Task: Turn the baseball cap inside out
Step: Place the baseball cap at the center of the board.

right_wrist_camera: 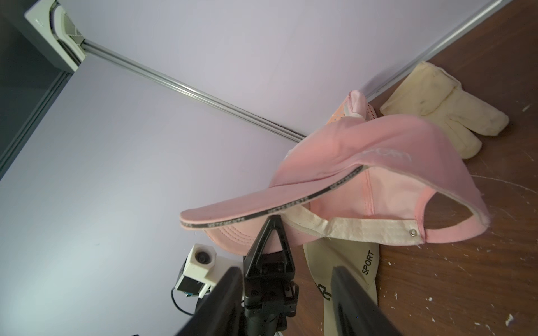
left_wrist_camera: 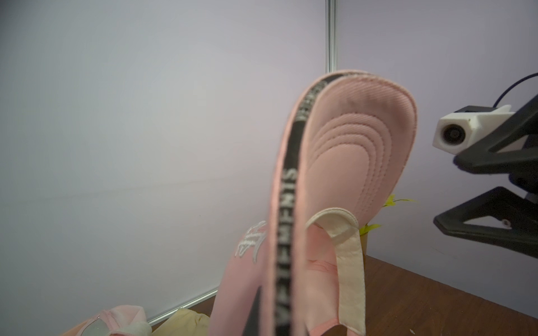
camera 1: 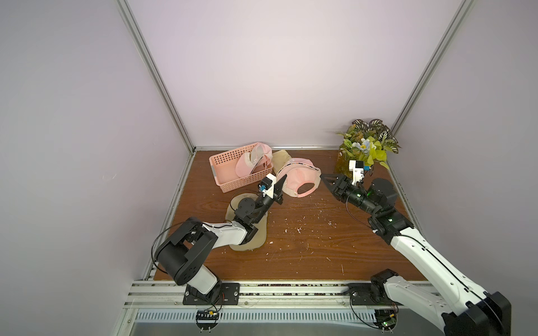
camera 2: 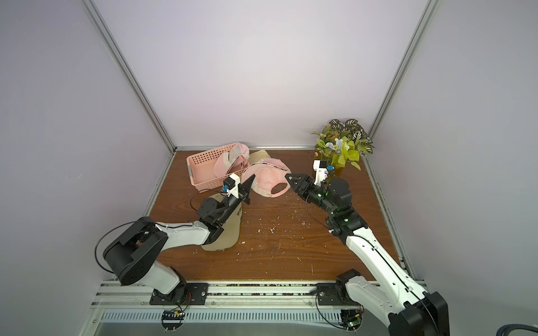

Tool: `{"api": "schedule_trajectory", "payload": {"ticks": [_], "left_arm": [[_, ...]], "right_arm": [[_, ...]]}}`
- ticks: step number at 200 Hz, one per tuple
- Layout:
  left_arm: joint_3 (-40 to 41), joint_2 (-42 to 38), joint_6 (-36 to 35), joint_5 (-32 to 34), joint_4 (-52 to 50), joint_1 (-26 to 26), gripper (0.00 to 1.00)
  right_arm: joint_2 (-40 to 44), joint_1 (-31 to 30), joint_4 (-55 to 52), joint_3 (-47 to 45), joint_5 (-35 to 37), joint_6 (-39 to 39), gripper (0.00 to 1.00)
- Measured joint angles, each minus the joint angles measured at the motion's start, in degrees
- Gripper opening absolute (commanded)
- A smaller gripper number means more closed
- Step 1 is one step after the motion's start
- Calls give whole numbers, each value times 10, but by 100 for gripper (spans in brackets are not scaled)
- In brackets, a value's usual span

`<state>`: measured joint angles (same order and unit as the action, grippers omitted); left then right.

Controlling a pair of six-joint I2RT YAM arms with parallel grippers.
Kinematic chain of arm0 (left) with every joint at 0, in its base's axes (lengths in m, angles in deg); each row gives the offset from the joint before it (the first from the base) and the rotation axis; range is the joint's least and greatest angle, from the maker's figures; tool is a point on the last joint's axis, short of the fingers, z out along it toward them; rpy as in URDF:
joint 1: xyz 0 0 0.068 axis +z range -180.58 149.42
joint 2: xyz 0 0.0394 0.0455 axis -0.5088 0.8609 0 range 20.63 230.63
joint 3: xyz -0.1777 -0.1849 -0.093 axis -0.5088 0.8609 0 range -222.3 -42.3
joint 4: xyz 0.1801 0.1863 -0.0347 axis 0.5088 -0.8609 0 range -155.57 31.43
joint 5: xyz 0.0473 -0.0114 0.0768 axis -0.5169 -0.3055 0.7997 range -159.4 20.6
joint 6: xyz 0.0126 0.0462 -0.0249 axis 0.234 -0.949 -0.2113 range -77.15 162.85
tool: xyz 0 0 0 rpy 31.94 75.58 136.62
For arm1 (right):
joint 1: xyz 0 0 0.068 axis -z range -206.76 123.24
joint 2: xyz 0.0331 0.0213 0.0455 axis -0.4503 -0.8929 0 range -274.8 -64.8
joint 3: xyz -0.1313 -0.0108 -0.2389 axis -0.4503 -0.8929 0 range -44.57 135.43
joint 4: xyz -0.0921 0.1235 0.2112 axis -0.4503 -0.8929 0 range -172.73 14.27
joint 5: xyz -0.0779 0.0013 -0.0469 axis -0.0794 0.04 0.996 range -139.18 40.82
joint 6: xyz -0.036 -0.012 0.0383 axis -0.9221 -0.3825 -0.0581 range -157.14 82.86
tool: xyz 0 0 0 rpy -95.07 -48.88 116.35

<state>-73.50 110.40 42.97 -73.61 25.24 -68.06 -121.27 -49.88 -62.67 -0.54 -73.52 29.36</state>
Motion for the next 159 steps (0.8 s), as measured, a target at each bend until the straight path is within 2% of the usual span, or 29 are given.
{"api": "schedule_trajectory", "payload": {"ticks": [50, 159], "left_arm": [[7, 9, -12, -25, 37, 0, 0], [7, 9, -27, -48, 48, -9, 0]], "right_arm": [[-3, 11, 15, -10, 5, 44, 58], [-67, 14, 56, -10, 34, 68, 54]]}}
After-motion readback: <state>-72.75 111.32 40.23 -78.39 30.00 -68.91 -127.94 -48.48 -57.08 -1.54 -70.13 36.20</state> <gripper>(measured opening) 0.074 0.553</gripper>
